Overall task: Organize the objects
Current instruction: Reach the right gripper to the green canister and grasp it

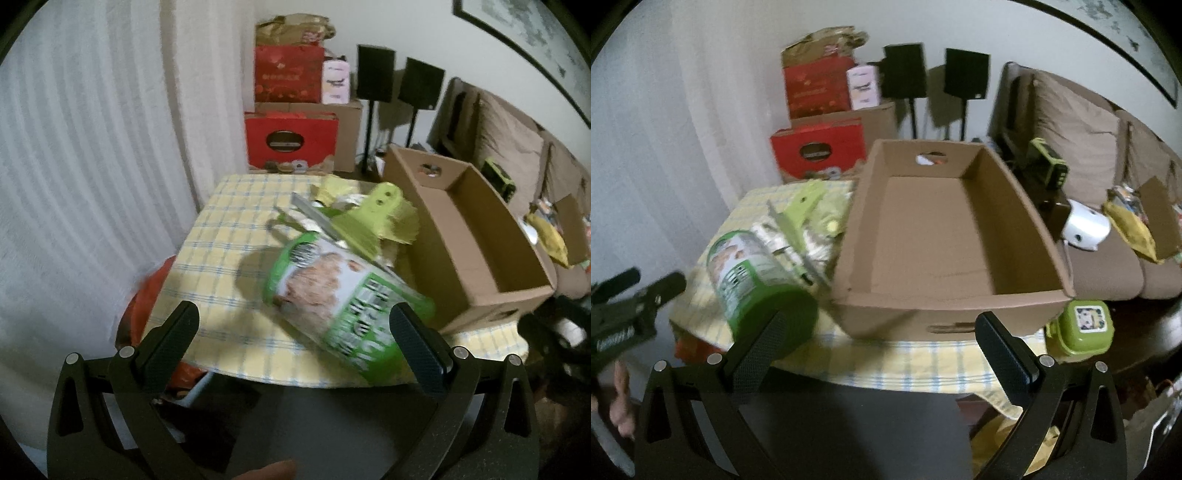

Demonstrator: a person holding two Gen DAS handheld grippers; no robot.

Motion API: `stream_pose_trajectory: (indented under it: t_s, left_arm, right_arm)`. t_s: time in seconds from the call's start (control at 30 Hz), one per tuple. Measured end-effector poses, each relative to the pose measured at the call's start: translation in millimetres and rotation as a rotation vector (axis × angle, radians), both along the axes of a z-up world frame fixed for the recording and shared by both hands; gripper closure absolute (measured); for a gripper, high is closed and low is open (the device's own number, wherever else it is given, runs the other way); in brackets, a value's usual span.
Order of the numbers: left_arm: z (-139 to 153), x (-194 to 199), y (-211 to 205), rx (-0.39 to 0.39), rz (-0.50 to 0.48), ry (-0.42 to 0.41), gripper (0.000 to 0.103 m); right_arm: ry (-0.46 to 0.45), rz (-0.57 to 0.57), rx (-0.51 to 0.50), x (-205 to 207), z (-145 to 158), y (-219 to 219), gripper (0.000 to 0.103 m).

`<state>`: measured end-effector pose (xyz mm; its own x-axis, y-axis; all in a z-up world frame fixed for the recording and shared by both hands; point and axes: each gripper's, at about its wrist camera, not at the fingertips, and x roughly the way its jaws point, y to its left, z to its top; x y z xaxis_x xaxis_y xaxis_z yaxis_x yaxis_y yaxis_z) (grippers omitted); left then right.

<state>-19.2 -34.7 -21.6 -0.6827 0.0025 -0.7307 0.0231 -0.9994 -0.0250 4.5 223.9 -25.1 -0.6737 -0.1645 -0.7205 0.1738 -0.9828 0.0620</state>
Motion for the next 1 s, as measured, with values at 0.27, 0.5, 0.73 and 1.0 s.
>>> stream_pose_trajectory:
  t_s: [0.27, 0.5, 0.73, 1.0]
  left_arm:
    - [-6.8, -18.6, -39.8, 0.063, 0.055, -0.007, 0.0]
    - [-6.1, -37.6, -52.0, 0.06, 0.062, 0.015, 0.0]
    - [-15.5, -60.0, -61.1, 0.103, 0.011, -0.007, 0.0]
    - [-31.8, -80.5, -55.7, 0.191, -0.106, -0.044, 0.015]
  right_arm:
    - [-0.074, 0.077, -0.065, -10.7, -18.1, -20.9, 0.0]
    - [-0.076, 0.119, -0.056, -14.8, -24.4, -42.8, 0.0]
    - [-0.12, 0.185, -0.17, -20.2, -31.3, -55.1, 0.001]
    - [-0.198, 0.238, -0.232, -28.3, -48.9, -68.3, 0.013]
